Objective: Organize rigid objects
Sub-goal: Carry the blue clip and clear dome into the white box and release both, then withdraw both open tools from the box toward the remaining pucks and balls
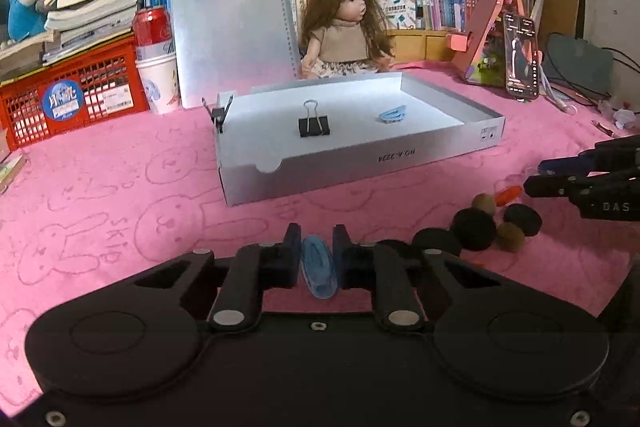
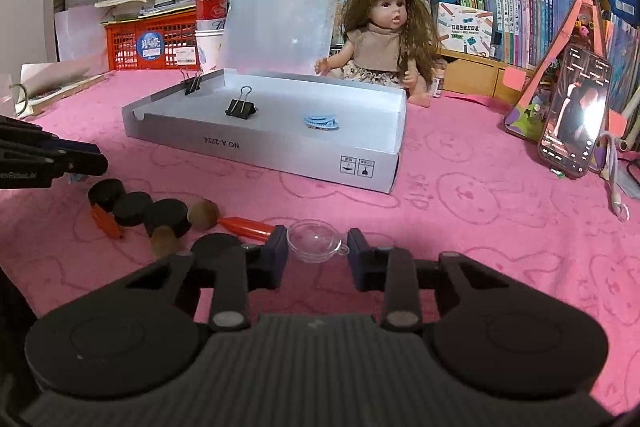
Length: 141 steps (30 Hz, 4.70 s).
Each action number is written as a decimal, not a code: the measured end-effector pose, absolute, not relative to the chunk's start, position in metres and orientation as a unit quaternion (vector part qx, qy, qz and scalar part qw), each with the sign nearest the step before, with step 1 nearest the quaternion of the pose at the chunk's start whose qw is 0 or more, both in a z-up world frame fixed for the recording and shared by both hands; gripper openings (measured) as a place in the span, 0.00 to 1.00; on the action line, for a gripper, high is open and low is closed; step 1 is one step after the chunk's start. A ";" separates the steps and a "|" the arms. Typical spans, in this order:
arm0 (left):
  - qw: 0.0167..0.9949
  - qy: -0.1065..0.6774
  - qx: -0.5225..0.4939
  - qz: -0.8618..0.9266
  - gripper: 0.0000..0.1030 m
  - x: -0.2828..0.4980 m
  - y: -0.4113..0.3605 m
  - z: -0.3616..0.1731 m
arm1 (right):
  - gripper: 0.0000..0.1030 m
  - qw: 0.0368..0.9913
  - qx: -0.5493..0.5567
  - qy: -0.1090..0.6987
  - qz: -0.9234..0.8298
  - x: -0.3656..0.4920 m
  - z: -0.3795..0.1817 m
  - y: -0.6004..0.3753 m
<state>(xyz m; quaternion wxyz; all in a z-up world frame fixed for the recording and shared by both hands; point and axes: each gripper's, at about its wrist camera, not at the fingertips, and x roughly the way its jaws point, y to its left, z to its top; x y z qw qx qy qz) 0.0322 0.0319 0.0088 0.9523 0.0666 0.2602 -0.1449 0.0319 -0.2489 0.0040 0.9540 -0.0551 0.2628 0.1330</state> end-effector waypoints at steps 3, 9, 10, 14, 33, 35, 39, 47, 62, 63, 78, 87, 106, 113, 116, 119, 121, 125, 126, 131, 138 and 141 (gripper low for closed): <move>0.953 0.256 0.068 -0.147 0.16 0.030 0.030 0.012 | 0.36 0.955 -0.050 0.263 0.129 0.034 0.006 -0.251; 0.952 0.258 0.058 -0.151 0.16 0.031 0.029 0.021 | 0.36 0.957 -0.044 0.260 0.123 0.036 0.012 -0.252; 0.953 0.258 0.057 -0.150 0.16 0.032 0.028 0.023 | 0.36 0.957 -0.042 0.259 0.123 0.036 0.014 -0.252; 0.954 0.256 0.048 -0.150 0.16 0.039 0.027 0.035 | 0.36 0.959 -0.036 0.255 0.119 0.039 0.025 -0.250; 0.953 0.267 0.030 -0.137 0.16 0.127 0.002 0.068 | 0.36 0.958 0.009 0.264 0.111 0.111 0.055 -0.236; 0.951 0.275 0.026 -0.140 0.16 0.138 -0.002 0.067 | 0.36 0.957 0.009 0.267 0.113 0.120 0.054 -0.233; 0.946 0.291 0.023 -0.144 0.16 0.161 -0.012 0.062 | 0.36 0.955 0.010 0.274 0.116 0.136 0.051 -0.226; 0.937 0.323 0.016 -0.136 0.16 0.197 -0.025 0.044 | 0.36 0.950 -0.001 0.291 0.113 0.160 0.038 -0.214; 0.933 0.343 0.003 -0.113 0.16 0.226 -0.028 0.022 | 0.36 0.942 -0.002 0.320 0.106 0.196 0.017 -0.201; 0.933 0.343 0.003 -0.112 0.16 0.228 -0.028 0.021 | 0.36 0.941 -0.003 0.321 0.106 0.198 0.017 -0.200; 0.934 0.344 0.006 -0.097 0.16 0.241 -0.032 0.009 | 0.36 0.939 -0.009 0.330 0.099 0.214 0.011 -0.196; 0.937 0.332 0.017 -0.105 0.17 0.234 -0.036 0.014 | 0.50 0.940 0.003 0.325 0.104 0.211 0.013 -0.199; 0.947 0.292 0.023 -0.134 0.52 0.183 -0.027 0.048 | 0.72 0.948 -0.012 0.293 0.120 0.170 0.042 -0.210; 0.948 0.282 0.015 -0.145 0.63 0.153 -0.018 0.057 | 0.79 0.953 -0.018 0.271 0.135 0.142 0.054 -0.215; 0.949 0.279 0.014 -0.146 0.71 0.140 -0.014 0.059 | 0.82 0.954 -0.017 0.264 0.141 0.131 0.058 -0.218; 0.950 0.276 0.011 -0.149 0.76 0.128 -0.010 0.061 | 0.83 0.954 -0.020 0.261 0.144 0.122 0.059 -0.219; 0.950 0.272 0.011 -0.153 0.77 0.121 -0.009 0.061 | 0.84 0.955 -0.025 0.258 0.145 0.117 0.060 -0.219; 0.950 0.270 0.014 -0.158 0.78 0.108 -0.008 0.061 | 0.85 0.956 -0.032 0.252 0.148 0.105 0.061 -0.218; 0.950 0.270 0.014 -0.159 0.78 0.105 -0.008 0.061 | 0.86 0.956 -0.032 0.252 0.149 0.103 0.061 -0.219; 0.949 0.271 0.010 -0.162 0.79 0.090 -0.004 0.058 | 0.91 0.955 -0.024 0.248 0.159 0.091 0.060 -0.223; 0.949 0.266 0.018 -0.167 0.80 0.067 -0.002 0.055 | 0.95 0.958 -0.034 0.234 0.163 0.071 0.059 -0.227; 0.949 0.266 0.020 -0.169 0.80 0.058 -0.001 0.052 | 0.96 0.958 -0.038 0.233 0.160 0.065 0.058 -0.230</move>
